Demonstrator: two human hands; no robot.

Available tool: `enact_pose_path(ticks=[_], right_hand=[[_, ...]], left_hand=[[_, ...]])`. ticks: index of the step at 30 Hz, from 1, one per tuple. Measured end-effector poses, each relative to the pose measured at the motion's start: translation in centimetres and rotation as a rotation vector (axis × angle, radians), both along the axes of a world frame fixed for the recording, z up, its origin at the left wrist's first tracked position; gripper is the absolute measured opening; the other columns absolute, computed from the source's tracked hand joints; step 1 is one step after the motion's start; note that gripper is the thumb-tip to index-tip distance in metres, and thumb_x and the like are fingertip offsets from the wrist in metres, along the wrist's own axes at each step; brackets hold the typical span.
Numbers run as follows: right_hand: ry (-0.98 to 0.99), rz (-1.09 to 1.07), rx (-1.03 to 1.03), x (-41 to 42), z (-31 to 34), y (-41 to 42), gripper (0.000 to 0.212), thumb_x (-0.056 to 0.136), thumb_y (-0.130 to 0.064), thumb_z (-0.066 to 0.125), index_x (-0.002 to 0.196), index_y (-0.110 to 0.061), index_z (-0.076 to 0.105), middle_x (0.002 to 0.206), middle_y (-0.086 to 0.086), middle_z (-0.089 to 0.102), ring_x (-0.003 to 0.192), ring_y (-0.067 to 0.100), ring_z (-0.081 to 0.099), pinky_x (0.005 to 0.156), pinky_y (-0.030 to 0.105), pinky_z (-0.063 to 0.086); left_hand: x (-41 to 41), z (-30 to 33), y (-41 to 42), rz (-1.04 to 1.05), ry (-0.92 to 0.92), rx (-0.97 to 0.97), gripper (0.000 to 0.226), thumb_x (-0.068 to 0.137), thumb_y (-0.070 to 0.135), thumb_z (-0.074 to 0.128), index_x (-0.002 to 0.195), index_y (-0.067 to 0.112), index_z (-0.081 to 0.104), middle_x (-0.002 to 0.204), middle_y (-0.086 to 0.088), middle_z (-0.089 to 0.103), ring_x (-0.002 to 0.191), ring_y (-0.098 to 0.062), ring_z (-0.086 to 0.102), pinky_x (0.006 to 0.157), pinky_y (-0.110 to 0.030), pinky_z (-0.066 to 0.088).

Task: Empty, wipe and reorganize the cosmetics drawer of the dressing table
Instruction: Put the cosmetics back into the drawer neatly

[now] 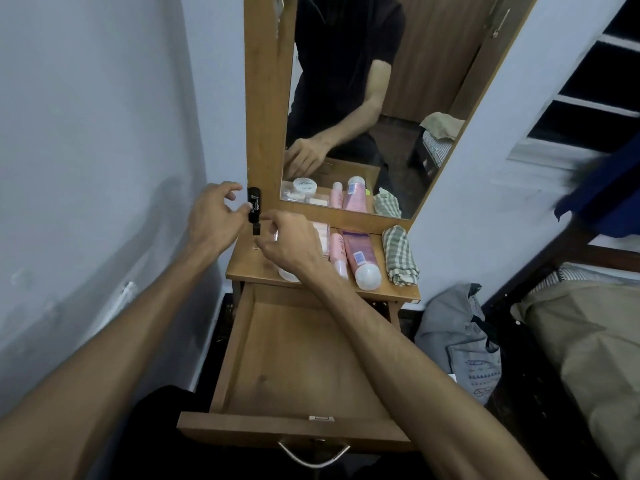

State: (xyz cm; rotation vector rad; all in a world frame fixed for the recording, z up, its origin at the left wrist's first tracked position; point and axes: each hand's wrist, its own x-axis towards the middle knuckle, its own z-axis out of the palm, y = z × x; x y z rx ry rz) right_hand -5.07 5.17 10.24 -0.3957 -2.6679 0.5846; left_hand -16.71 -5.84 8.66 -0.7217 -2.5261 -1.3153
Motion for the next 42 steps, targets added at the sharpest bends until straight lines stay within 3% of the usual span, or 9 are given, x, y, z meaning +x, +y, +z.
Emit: enact_pose_path(ticks=[9, 16, 21, 23, 26, 28, 32, 37, 42], right_hand=[[-0.026, 0.004, -0.009, -1.3, -0.7, -0.1, 0.014, 0.086, -0.013, 0.069, 0.099, -0.011, 0.074, 0.082, 0.005, 0.072, 0.073, 0.025, 0.064, 0.061, 0.028, 0.038], [0.123, 0.020, -0.090, 0.3, -0.7, 1.3, 0.014, 0.084, -0.022, 0.073, 0.094, -0.016, 0.079, 0.088, -0.004, 0.077, 0.077, 0.015, 0.067, 0.066, 0.029, 0.051], [0.170, 0.022, -0.104, 2.2, -0.6, 1.7, 0.006, 0.084, -0.024, 0.072, 0.085, -0.020, 0.077, 0.081, -0.010, 0.074, 0.071, 0.007, 0.062, 0.063, 0.024, 0.042], [0.189, 0.014, -0.129, 2.8, -0.5, 1.8, 0.003, 0.082, -0.024, 0.072, 0.080, -0.022, 0.074, 0.079, -0.011, 0.073, 0.069, 0.005, 0.062, 0.064, 0.026, 0.045], [0.245, 0.019, -0.146, 4.6, -0.1, 2.0, 0.003, 0.082, -0.020, 0.074, 0.081, -0.017, 0.076, 0.079, -0.010, 0.073, 0.068, 0.007, 0.062, 0.066, 0.028, 0.052], [0.261, 0.020, -0.163, 5.9, 0.2, 2.3, 0.004, 0.083, -0.019, 0.074, 0.083, -0.015, 0.077, 0.080, -0.009, 0.074, 0.070, 0.006, 0.062, 0.066, 0.024, 0.051], [0.288, -0.004, -0.218, 8.2, -0.1, 3.1, 0.007, 0.082, -0.022, 0.075, 0.086, -0.017, 0.078, 0.079, -0.012, 0.074, 0.070, 0.007, 0.066, 0.069, 0.034, 0.057], [0.269, -0.024, -0.211, 12.8, -0.6, 4.6, 0.015, 0.083, -0.025, 0.077, 0.095, -0.018, 0.081, 0.080, -0.017, 0.071, 0.072, -0.002, 0.064, 0.065, 0.014, 0.051], [0.211, -0.072, -0.247, 17.8, -2.3, 5.9, 0.026, 0.082, -0.037, 0.075, 0.101, -0.021, 0.081, 0.084, -0.014, 0.073, 0.071, 0.000, 0.065, 0.065, 0.015, 0.053]], left_hand=[[-1.4, -0.4, 2.6, -0.104, 0.019, -0.190, 0.044, 0.092, 0.032, 0.070, 0.133, 0.019, 0.060, 0.126, -0.009, 0.060, 0.099, -0.029, 0.066, 0.091, -0.041, 0.053], [-0.9, 0.1, 3.4, -0.010, 0.059, -0.103, 0.024, 0.091, 0.021, 0.073, 0.111, 0.014, 0.062, 0.114, -0.007, 0.066, 0.091, -0.025, 0.065, 0.081, -0.037, 0.055], [0.3, -0.3, 3.1, 0.030, 0.077, 0.005, 0.021, 0.089, 0.018, 0.073, 0.108, 0.012, 0.066, 0.110, -0.006, 0.069, 0.085, -0.021, 0.065, 0.076, -0.031, 0.051], [1.1, -0.4, 2.7, 0.033, 0.080, 0.060, 0.021, 0.088, 0.021, 0.074, 0.106, 0.014, 0.067, 0.107, -0.004, 0.070, 0.083, -0.017, 0.065, 0.077, -0.032, 0.054], [2.6, -0.2, 1.6, 0.022, 0.115, 0.119, 0.019, 0.085, 0.024, 0.076, 0.102, 0.019, 0.069, 0.102, 0.003, 0.070, 0.082, -0.013, 0.066, 0.078, -0.038, 0.059], [3.9, 0.2, 0.8, 0.001, 0.153, 0.155, 0.019, 0.084, 0.023, 0.077, 0.102, 0.017, 0.070, 0.099, 0.003, 0.071, 0.082, -0.012, 0.066, 0.077, -0.034, 0.059], [6.7, 1.2, -0.5, -0.053, 0.189, 0.205, 0.020, 0.082, 0.020, 0.081, 0.099, 0.015, 0.072, 0.094, 0.001, 0.072, 0.080, -0.012, 0.067, 0.069, -0.022, 0.056], [11.2, 0.8, -1.0, -0.173, 0.140, 0.232, 0.024, 0.077, 0.014, 0.086, 0.097, 0.013, 0.074, 0.089, 0.001, 0.071, 0.074, -0.011, 0.065, 0.065, -0.013, 0.053], [16.0, -1.7, 0.5, -0.260, 0.044, 0.200, 0.032, 0.073, 0.021, 0.090, 0.101, 0.021, 0.075, 0.082, 0.009, 0.069, 0.070, -0.008, 0.066, 0.069, -0.025, 0.059]])
